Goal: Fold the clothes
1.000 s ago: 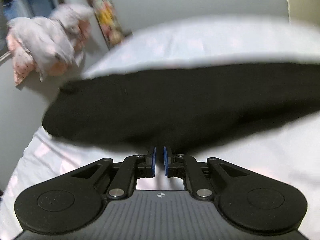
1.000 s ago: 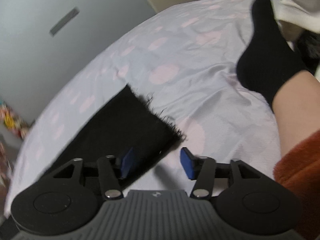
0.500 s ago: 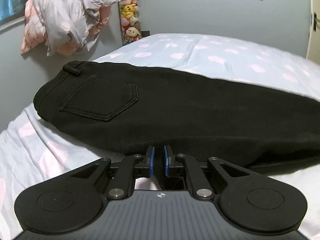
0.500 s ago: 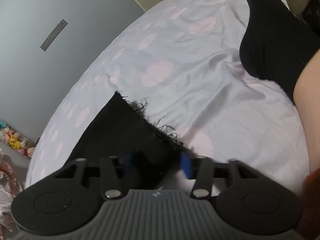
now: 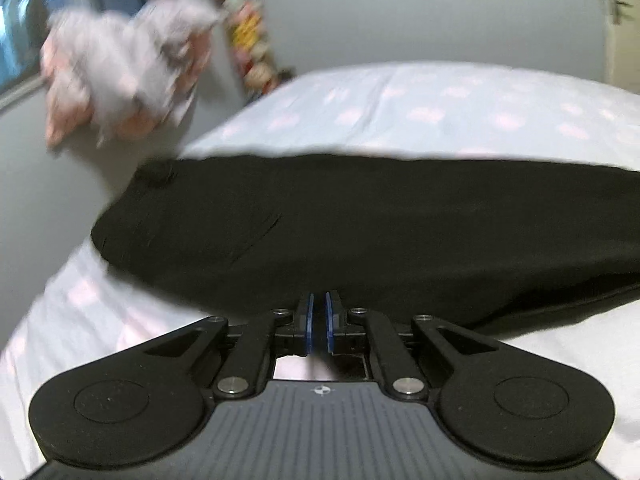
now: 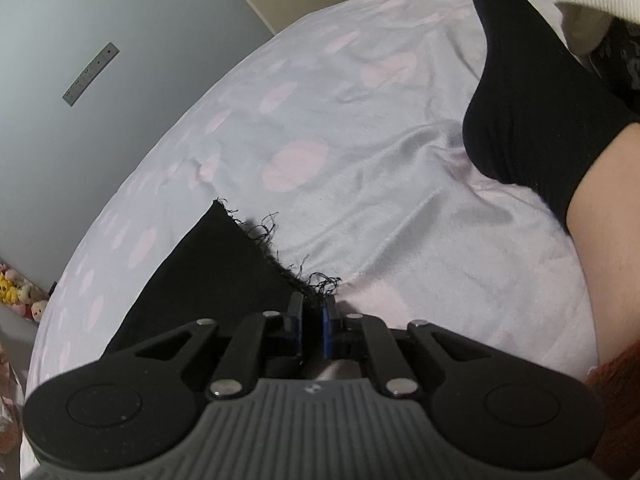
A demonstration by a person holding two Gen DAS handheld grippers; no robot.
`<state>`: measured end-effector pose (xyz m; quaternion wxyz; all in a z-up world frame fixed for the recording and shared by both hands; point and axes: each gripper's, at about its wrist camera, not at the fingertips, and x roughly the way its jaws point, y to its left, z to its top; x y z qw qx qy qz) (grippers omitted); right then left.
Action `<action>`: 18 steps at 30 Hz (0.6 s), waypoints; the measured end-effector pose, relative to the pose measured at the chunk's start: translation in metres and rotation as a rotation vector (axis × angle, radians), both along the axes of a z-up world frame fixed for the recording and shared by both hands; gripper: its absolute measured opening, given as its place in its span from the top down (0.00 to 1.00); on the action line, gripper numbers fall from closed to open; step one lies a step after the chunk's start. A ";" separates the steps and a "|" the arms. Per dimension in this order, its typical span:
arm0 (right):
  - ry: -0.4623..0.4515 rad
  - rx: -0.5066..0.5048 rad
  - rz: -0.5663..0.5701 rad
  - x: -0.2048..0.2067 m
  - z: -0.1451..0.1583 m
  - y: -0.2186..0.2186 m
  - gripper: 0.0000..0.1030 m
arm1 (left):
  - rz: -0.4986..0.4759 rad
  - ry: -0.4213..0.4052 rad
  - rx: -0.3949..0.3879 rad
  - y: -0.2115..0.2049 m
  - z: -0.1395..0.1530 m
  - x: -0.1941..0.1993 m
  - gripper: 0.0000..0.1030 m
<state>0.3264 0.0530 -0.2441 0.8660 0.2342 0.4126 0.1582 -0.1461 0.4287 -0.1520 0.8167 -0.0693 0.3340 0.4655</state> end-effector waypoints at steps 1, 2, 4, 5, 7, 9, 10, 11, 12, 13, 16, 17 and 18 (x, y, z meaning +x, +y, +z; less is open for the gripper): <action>0.005 0.004 -0.002 0.000 -0.001 -0.001 0.90 | -0.034 -0.010 0.000 -0.004 0.004 0.008 0.93; 0.011 0.011 -0.007 0.000 -0.002 -0.001 0.90 | -0.068 -0.023 -0.008 -0.006 0.008 0.018 0.93; 0.014 0.010 -0.007 0.001 -0.002 0.000 0.90 | -0.122 -0.046 -0.023 -0.010 0.012 0.039 0.93; 0.011 0.002 -0.003 0.000 -0.001 0.000 0.90 | -0.145 -0.050 -0.031 -0.011 0.012 0.049 0.93; 0.008 -0.008 0.003 0.000 -0.001 0.001 0.89 | -0.195 -0.057 -0.079 -0.013 0.007 0.069 0.93; 0.015 -0.003 0.002 0.001 -0.002 0.000 0.89 | -0.235 -0.032 -0.125 -0.018 -0.007 0.084 0.93; 0.018 0.000 0.002 0.001 -0.003 0.000 0.89 | -0.247 0.004 -0.148 -0.021 -0.017 0.090 0.93; 0.021 0.001 0.001 0.001 -0.003 0.000 0.89 | -0.255 0.046 -0.173 -0.024 -0.028 0.096 0.94; 0.022 -0.001 0.003 0.001 -0.002 0.000 0.89 | -0.255 0.069 -0.183 -0.025 -0.034 0.098 0.94; 0.023 -0.004 0.006 0.002 -0.002 0.000 0.89 | -0.251 0.080 -0.186 -0.026 -0.039 0.100 0.94; 0.030 -0.004 0.010 0.002 -0.001 -0.001 0.88 | -0.232 0.076 -0.204 -0.026 -0.037 0.102 0.94; 0.035 -0.001 0.010 0.003 -0.001 -0.002 0.88 | -0.233 0.056 -0.204 -0.025 -0.030 0.101 0.94; 0.040 0.001 0.010 0.003 -0.001 -0.002 0.88 | -0.246 0.036 -0.190 -0.028 -0.023 0.102 0.94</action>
